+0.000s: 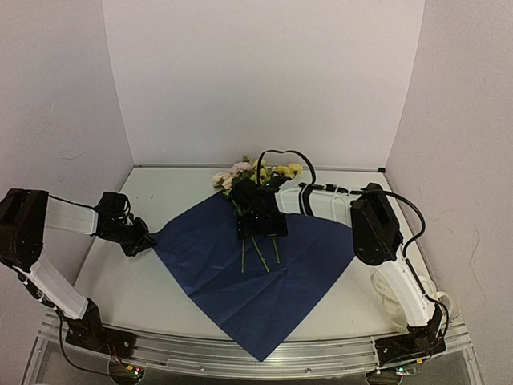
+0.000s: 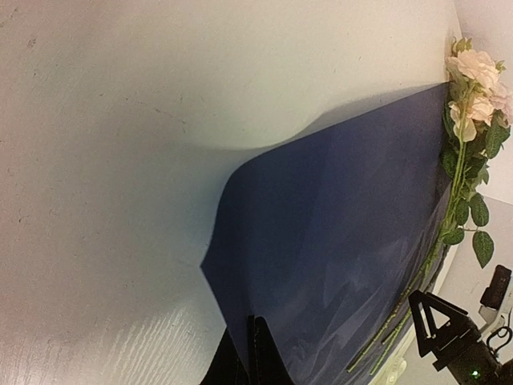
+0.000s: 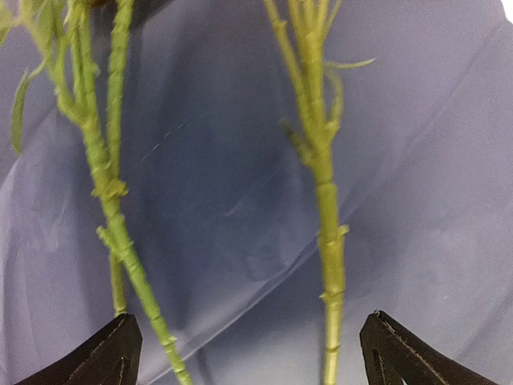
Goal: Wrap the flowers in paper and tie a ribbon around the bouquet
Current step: Adjust the fake flower on the flattened wrapping paper.
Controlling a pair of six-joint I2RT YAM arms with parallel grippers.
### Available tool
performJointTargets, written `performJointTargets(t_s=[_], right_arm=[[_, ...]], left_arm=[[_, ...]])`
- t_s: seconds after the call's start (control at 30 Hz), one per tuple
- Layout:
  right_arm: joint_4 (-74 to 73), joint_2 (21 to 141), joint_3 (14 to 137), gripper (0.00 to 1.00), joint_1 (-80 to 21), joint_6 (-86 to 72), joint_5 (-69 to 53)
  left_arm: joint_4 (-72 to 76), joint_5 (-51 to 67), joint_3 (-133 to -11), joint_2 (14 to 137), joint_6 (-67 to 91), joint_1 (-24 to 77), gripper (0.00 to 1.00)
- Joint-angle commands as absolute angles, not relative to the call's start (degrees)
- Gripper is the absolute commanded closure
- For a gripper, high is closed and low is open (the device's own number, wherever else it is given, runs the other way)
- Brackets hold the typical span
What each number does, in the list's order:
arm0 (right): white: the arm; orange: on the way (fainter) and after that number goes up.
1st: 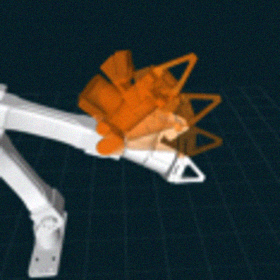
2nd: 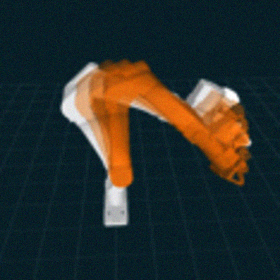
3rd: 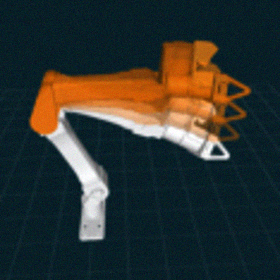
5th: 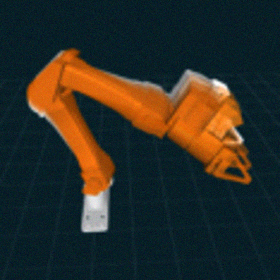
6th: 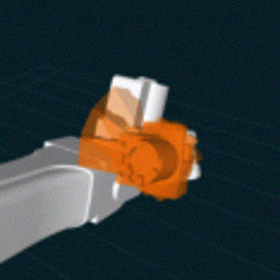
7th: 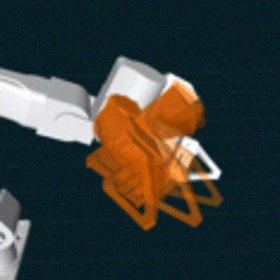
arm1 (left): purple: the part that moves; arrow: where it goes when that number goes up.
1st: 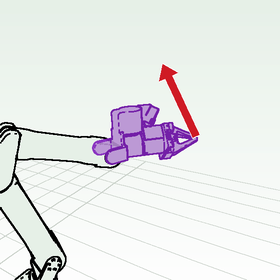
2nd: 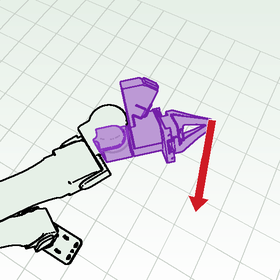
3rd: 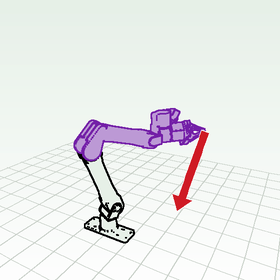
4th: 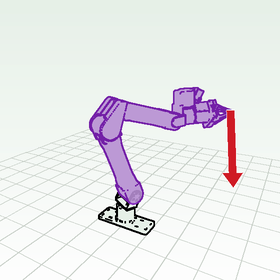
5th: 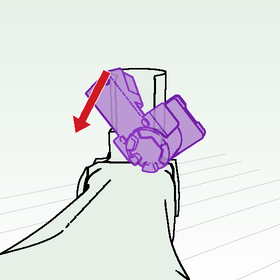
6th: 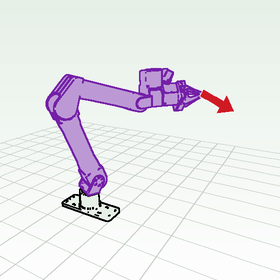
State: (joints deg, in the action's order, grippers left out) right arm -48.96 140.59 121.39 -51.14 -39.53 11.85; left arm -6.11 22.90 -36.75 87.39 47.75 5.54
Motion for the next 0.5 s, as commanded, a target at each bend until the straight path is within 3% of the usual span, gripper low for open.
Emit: performJointTargets(t_s=[0.0,0.47], right_arm=[[-46.16,139.54,120.32,0.02,-51.5,-41.69,7.23],[-48.64,141.0,120.87,0.03,-53.33,-43.77,9.53]], left_arm=[[-6.46,24.09,-37.83,86.11,46.36,5.09,1.0],[-5.61,25.32,-38.23,86.57,46.31,4.99,1.0]])
